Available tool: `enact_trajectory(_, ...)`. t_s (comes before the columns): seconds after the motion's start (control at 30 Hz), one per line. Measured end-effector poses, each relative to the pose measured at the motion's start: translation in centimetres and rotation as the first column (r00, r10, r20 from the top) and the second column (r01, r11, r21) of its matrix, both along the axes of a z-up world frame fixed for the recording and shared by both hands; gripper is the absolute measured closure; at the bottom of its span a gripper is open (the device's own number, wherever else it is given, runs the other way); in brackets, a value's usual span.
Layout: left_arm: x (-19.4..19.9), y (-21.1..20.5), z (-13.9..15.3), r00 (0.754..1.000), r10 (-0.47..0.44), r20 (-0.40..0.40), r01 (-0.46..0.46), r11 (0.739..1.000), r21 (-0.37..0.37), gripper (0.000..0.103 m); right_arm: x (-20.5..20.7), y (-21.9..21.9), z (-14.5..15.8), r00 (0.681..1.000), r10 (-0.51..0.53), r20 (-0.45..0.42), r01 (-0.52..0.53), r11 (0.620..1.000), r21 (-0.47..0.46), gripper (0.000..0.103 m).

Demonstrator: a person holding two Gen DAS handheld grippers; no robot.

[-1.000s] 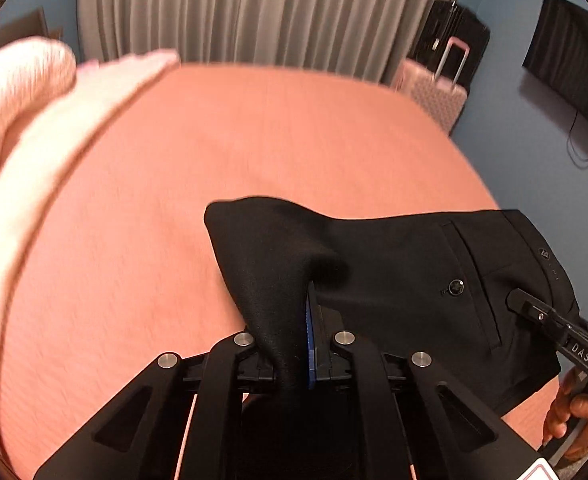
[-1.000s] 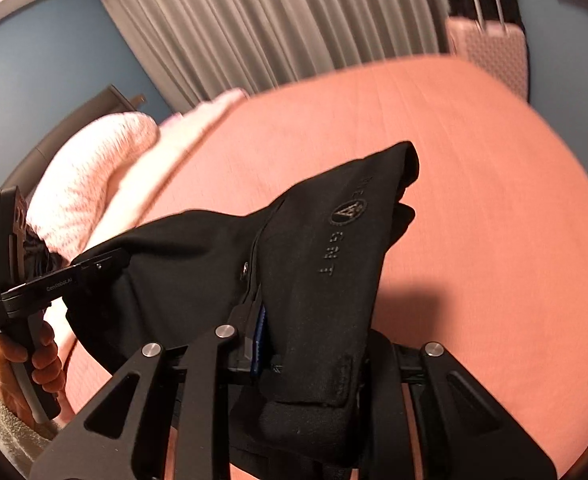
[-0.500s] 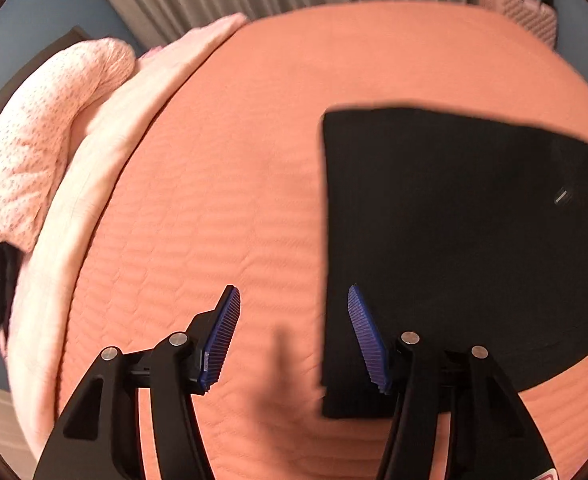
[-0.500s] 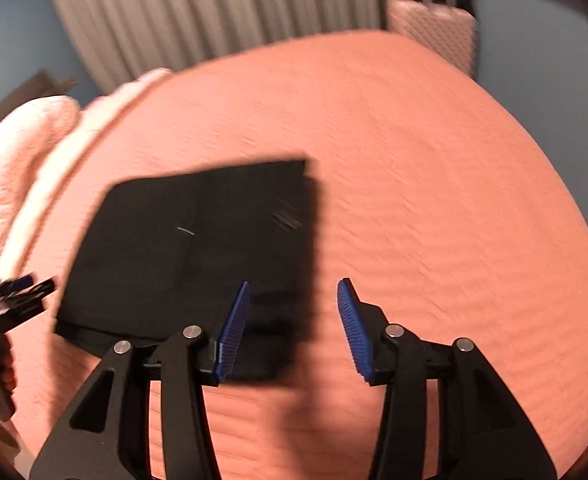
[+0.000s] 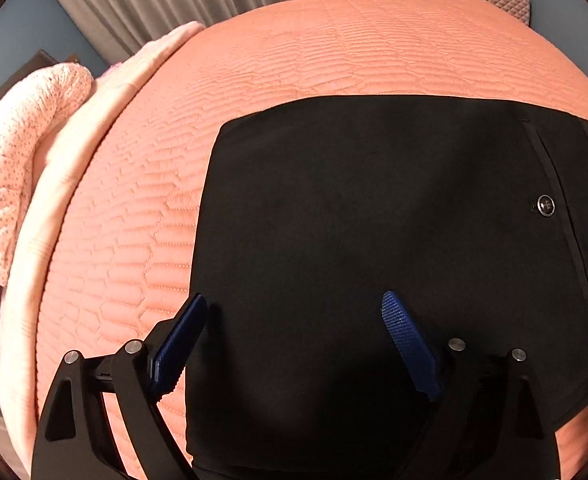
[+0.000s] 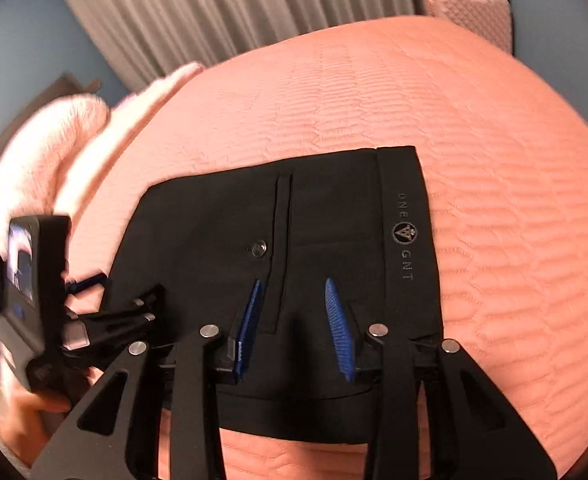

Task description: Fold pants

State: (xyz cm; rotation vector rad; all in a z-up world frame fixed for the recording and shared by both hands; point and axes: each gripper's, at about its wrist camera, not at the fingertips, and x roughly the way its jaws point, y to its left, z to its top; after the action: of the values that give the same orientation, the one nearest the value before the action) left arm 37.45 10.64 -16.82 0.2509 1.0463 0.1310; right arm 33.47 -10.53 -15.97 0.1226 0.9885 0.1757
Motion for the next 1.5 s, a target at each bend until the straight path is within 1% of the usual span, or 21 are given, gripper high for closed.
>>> enact_trajectory(0.03,-0.1,0.0,0.0,1.0,0.002,-0.002,-0.002,1.0,-0.004,0.016,0.3,-0.5,-1.0,1.0,0.009,-0.008,-0.009,1.0,-0.002,0.071)
enact_trajectory(0.07,-0.2,0.1,0.0,1.0,0.004,-0.01,-0.005,1.0,-0.018,0.016,-0.4,-0.8,-0.4,1.0,-0.017,0.02,0.017,1.0,0.025,0.072)
enact_trajectory(0.13,-0.1,0.2,0.2,1.0,0.015,-0.021,-0.016,0.999,-0.041,0.017,-1.1,-0.5,1.0,0.998,-0.053,0.019,0.052,0.998,0.021,0.069)
enact_trajectory(0.23,-0.3,-1.1,0.6,0.999,0.016,-0.031,-0.017,0.998,-0.052,0.018,-2.8,0.1,3.6,0.997,-0.039,0.067,0.035,0.998,0.057,0.068)
enact_trajectory(0.27,-0.7,-1.3,1.0,1.0,0.014,-0.026,-0.015,0.999,-0.052,0.018,-3.3,0.1,3.9,0.997,-0.04,0.07,0.036,0.998,0.06,0.068)
enact_trajectory(0.43,-4.1,-2.6,4.4,0.999,-0.003,0.032,0.006,0.997,-0.081,0.018,-6.0,-0.5,6.1,0.994,-0.076,0.083,0.069,0.993,0.091,0.068)
enact_trajectory(0.47,-4.0,-2.4,4.8,0.999,-0.001,0.044,0.005,0.996,-0.085,0.017,-6.1,-0.7,6.7,0.993,-0.079,0.092,0.071,0.994,0.089,0.068)
enact_trajectory(0.57,-6.3,-2.9,7.1,0.996,-0.001,0.088,0.009,0.995,-0.098,0.016,-7.4,-0.4,8.3,0.99,-0.078,0.118,0.07,0.995,0.065,0.066)
enact_trajectory(0.63,-7.7,-3.0,8.5,0.994,0.007,0.112,0.006,0.994,-0.112,0.016,-8.7,-0.3,9.5,0.985,-0.084,0.152,0.077,0.996,0.05,0.039)
enact_trajectory(0.67,-8.3,-3.1,9.1,0.992,0.008,0.123,0.007,0.993,-0.12,0.016,-9.3,-0.4,10.4,0.978,-0.095,0.184,0.088,0.995,0.045,0.014)
enact_trajectory(0.7,-9.2,-3.2,9.9,0.99,0.007,0.138,0.01,0.992,-0.126,0.016,-9.9,-0.4,11.0,0.969,-0.104,0.222,0.098,0.994,0.04,0.009)
enact_trajectory(0.73,-9.7,-3.1,10.5,0.989,0.009,0.151,0.011,0.991,-0.131,0.016,-10.8,-0.2,11.9,0.959,-0.103,0.263,0.101,0.995,0.019,0.009)
enact_trajectory(0.8,-11.3,-3.4,11.9,0.985,0.011,0.175,0.012,0.991,-0.132,0.016,-11.6,0.4,12.9,0.956,-0.083,0.282,0.094,0.995,-0.023,0.006)
enact_trajectory(0.9,-13.4,-3.3,13.6,0.978,0.024,0.208,0.004,0.991,-0.136,0.014,-12.8,0.8,13.9,0.947,-0.085,0.309,0.104,0.994,-0.046,0.005)
enact_trajectory(0.97,-14.7,-3.2,14.7,0.974,0.035,0.224,0.004,0.985,-0.17,0.012,-13.6,1.2,14.5,0.942,-0.089,0.323,0.115,0.991,-0.062,0.005)
enact_trajectory(1.07,-16.5,-2.5,16.1,0.967,0.042,0.25,0.013,0.977,-0.215,0.01,-14.4,1.7,15.0,0.945,-0.087,0.315,0.123,0.988,-0.098,0.005)
enact_trajectory(1.13,-18.0,-2.2,17.1,0.96,0.051,0.276,0.009,0.977,-0.212,0.01,-15.1,1.8,15.3,0.947,-0.081,0.31,0.116,0.989,-0.096,0.005)
enact_trajectory(1.23,-19.6,-1.8,18.3,0.948,0.056,0.312,0.005,0.981,-0.194,0.01,-16.3,1.8,16.0,0.942,-0.081,0.327,0.115,0.99,-0.086,0.005)
enact_trajectory(1.5,-21.9,-0.9,19.7,0.938,0.063,0.34,0.006,0.98,-0.197,0.01,-18.6,2.6,17.3,0.933,-0.052,0.356,0.094,0.99,-0.104,0.005)
